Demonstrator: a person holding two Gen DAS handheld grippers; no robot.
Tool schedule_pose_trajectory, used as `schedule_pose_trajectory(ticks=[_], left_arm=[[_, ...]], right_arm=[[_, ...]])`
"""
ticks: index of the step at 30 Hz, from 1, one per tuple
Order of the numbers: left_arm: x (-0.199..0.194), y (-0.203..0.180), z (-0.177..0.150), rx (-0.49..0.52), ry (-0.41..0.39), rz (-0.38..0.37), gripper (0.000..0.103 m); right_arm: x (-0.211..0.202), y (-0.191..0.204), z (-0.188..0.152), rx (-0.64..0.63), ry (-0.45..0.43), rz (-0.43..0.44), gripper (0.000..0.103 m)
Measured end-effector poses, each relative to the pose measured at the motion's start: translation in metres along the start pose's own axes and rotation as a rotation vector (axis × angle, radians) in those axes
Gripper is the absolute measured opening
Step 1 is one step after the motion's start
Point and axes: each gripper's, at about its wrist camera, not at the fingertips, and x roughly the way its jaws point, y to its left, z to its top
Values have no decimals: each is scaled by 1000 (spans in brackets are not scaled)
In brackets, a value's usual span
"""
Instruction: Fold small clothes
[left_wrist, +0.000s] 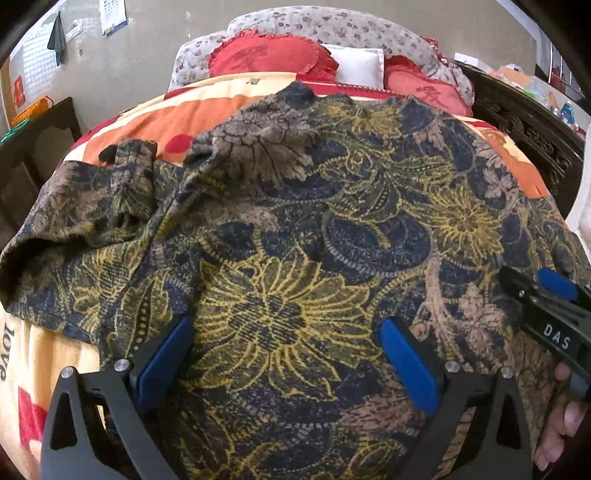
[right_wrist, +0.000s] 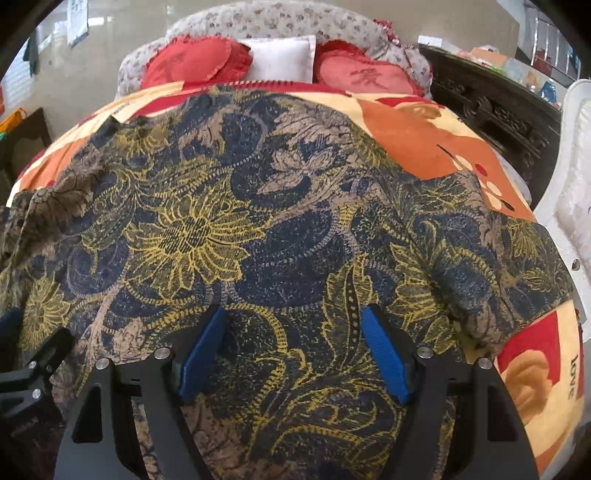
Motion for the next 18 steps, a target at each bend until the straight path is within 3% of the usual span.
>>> schedule_pose_trajectory(ticks=[18], left_arm=[[3, -1, 0, -1, 8, 7, 103]], right_arm=[[1, 4, -3, -8, -31, -36, 90]])
